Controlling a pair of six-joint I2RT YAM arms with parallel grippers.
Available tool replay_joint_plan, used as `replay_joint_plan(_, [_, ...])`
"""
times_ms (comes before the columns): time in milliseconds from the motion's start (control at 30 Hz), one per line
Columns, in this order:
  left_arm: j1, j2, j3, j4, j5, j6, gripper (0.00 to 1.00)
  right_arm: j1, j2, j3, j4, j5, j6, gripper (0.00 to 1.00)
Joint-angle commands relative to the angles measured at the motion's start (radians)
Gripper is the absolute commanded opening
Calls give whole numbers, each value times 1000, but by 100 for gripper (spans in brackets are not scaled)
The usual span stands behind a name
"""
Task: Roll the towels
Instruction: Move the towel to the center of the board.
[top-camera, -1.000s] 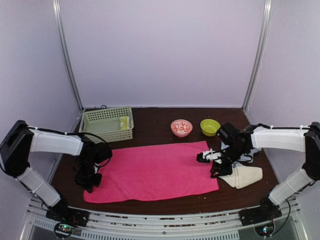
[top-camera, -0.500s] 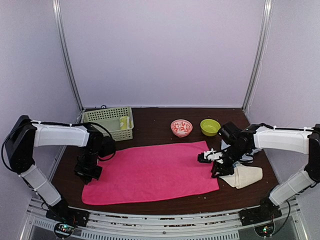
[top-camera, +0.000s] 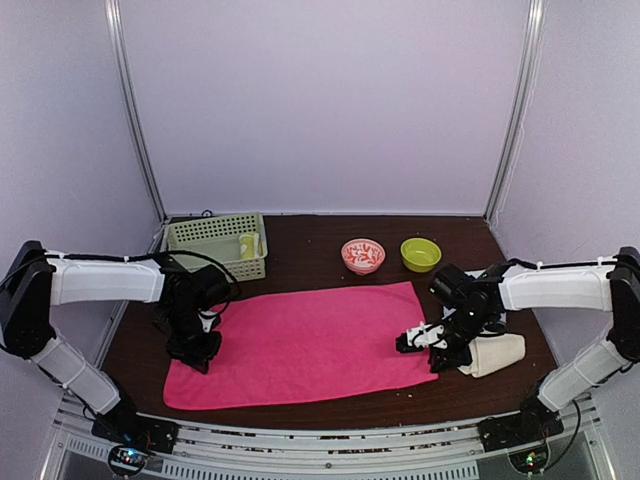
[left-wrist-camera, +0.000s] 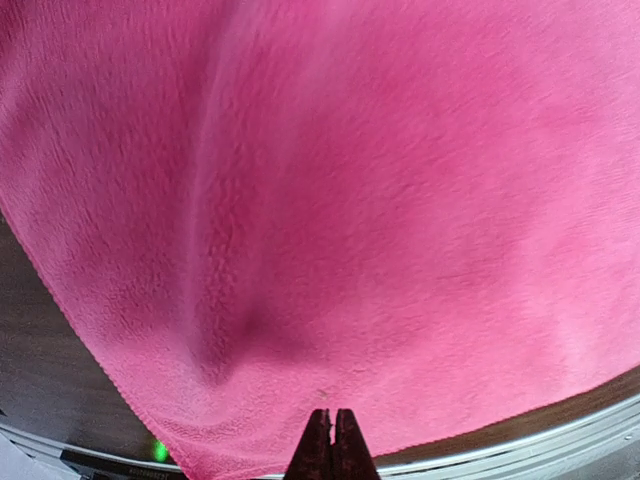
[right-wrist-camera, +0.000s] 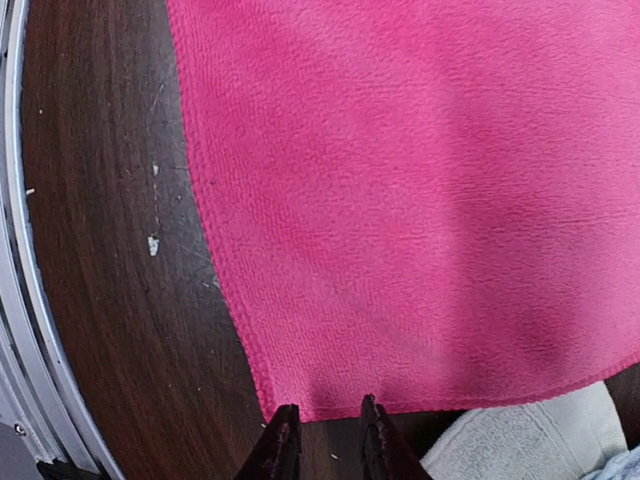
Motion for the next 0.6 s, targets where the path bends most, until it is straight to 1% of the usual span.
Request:
replay_joint_plan(0, [-2, -1, -78, 15, 10, -2, 0, 45, 20, -28, 28, 92, 23, 20])
replay_joint_plan(133, [-2, 30, -124, -25, -58, -19, 0, 84, 13, -48, -2, 131, 14, 20])
replay_joint_plan(333, [-3, 92, -170, -43, -136, -46, 0, 138, 15, -45, -73, 135, -4, 20])
replay_joint_plan(433, [-3, 93, -177, -46, -145, -53, 0, 175, 14, -44, -89, 131, 9, 20])
replay_joint_plan(567, [-2, 78, -180, -60, -119, -51, 0, 242, 14, -37, -115, 128, 35, 20])
